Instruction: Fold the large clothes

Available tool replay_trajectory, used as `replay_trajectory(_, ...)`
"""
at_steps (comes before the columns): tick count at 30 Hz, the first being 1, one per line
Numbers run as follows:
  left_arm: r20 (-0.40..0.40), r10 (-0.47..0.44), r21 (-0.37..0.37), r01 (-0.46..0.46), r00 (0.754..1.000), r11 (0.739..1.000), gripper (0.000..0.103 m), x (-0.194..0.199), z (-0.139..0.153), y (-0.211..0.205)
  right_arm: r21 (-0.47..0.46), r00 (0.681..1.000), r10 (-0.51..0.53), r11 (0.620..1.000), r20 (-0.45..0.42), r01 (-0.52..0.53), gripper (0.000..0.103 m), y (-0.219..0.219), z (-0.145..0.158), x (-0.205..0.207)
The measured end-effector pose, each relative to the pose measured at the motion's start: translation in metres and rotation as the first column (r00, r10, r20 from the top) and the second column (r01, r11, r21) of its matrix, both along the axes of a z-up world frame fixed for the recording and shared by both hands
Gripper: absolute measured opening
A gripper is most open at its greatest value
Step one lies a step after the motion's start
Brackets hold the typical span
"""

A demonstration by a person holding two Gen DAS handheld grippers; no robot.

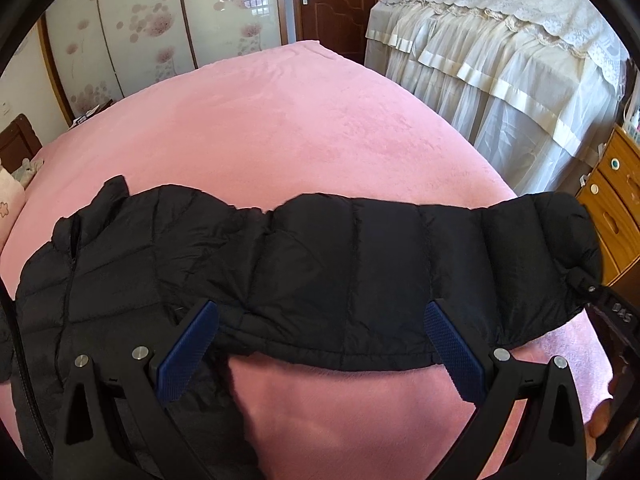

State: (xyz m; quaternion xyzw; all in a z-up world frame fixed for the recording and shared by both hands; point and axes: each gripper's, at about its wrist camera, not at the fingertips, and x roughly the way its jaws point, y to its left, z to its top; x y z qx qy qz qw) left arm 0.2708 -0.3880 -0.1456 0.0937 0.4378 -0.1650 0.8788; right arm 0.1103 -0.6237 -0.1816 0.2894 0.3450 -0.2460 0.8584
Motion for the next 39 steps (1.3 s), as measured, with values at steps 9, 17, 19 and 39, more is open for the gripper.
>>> replay_trajectory(9,-0.015,0.089,-0.06,-0.09,0.996,0.994,0.102,-0.024,0.048,0.087,-0.145,0.97,0.142,0.983,0.199,-0.115,0.006,0.087,0.114,-0.029)
replay_trajectory(17,0.07,0.243,-0.107,-0.235,0.968,0.966,0.102,-0.044,0.088,0.221,-0.299,0.89,0.364,0.912,0.274,-0.281,0.006,0.21,0.197,-0.015)
replay_trajectory(19,0.109,0.284,-0.113,-0.272,0.952,0.956,0.102,-0.046,0.096,0.254,-0.333,0.86,0.434,0.88,0.27,-0.34,0.006,0.25,0.208,-0.005)
replay_trajectory(39,-0.084,0.488,-0.158,-0.495,0.869,0.854,0.102,-0.007,-0.002,0.472,-0.084,0.648,0.756,0.643,-0.087,-0.761,0.032,0.532,0.041,0.159)
